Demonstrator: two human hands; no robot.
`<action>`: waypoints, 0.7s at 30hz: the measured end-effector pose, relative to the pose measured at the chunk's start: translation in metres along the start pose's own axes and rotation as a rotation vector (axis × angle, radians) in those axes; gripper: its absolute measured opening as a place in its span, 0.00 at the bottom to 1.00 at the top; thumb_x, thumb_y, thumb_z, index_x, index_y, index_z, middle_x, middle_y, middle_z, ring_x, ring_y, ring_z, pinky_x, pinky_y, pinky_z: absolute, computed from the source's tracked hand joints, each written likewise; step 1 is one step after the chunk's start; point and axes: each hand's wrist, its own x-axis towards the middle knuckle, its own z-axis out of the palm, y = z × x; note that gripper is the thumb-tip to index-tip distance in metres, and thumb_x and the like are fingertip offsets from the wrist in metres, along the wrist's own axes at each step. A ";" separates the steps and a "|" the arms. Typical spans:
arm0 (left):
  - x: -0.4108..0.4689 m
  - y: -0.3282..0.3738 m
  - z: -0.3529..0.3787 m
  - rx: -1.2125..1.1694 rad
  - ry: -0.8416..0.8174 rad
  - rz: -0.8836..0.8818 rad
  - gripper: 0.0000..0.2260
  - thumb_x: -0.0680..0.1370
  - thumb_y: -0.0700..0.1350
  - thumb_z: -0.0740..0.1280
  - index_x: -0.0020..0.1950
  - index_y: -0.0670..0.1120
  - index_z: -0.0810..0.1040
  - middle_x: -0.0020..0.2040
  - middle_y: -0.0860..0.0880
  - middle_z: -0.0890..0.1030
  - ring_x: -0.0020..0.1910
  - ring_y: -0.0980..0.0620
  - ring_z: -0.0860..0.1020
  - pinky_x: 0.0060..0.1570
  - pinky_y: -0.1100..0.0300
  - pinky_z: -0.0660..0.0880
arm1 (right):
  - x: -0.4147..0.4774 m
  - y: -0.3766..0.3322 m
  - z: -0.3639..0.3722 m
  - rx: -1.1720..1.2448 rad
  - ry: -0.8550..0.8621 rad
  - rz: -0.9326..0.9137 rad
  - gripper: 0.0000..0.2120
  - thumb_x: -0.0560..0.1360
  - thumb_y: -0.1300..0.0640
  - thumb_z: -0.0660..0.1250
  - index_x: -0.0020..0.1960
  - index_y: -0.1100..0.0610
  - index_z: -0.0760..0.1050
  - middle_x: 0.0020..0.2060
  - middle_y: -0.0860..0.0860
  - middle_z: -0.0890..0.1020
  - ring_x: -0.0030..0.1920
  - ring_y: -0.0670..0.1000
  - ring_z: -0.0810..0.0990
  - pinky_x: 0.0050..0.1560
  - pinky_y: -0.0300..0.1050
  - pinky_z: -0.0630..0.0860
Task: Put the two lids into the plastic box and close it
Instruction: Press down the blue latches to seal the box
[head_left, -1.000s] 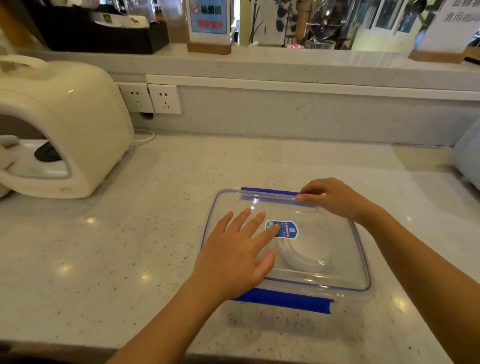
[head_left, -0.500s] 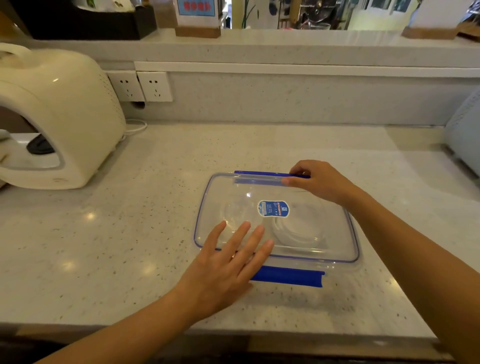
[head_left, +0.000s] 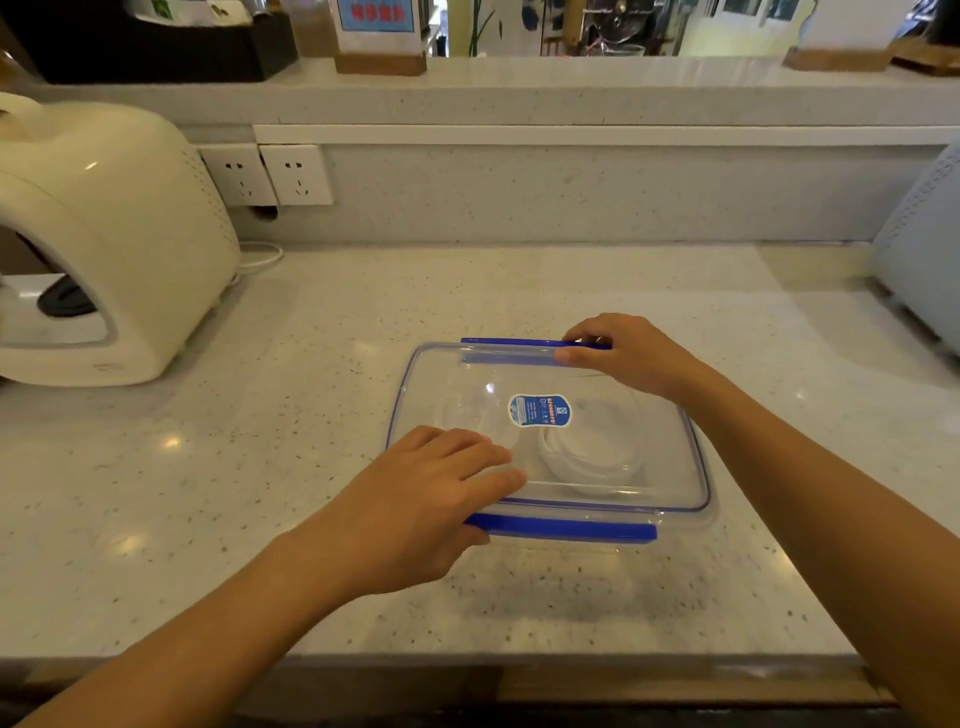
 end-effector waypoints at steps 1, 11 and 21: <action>0.000 -0.004 0.001 -0.029 -0.009 0.016 0.25 0.63 0.52 0.77 0.57 0.51 0.73 0.54 0.51 0.82 0.52 0.51 0.81 0.51 0.55 0.77 | 0.000 0.000 0.000 -0.006 -0.012 -0.004 0.19 0.73 0.46 0.64 0.60 0.56 0.73 0.56 0.55 0.79 0.50 0.48 0.73 0.44 0.42 0.72; 0.027 -0.020 0.018 -0.434 -0.154 0.032 0.24 0.72 0.55 0.65 0.66 0.53 0.68 0.69 0.54 0.71 0.69 0.56 0.66 0.71 0.51 0.62 | 0.001 -0.002 -0.003 -0.013 -0.051 -0.028 0.18 0.74 0.48 0.63 0.60 0.56 0.73 0.57 0.55 0.78 0.52 0.49 0.73 0.46 0.42 0.72; 0.025 -0.022 0.022 -0.487 -0.174 0.028 0.22 0.74 0.55 0.64 0.67 0.54 0.66 0.69 0.55 0.70 0.69 0.62 0.61 0.72 0.59 0.54 | 0.003 -0.002 -0.004 0.041 -0.011 -0.018 0.15 0.74 0.52 0.65 0.57 0.57 0.77 0.54 0.55 0.80 0.48 0.49 0.74 0.37 0.34 0.70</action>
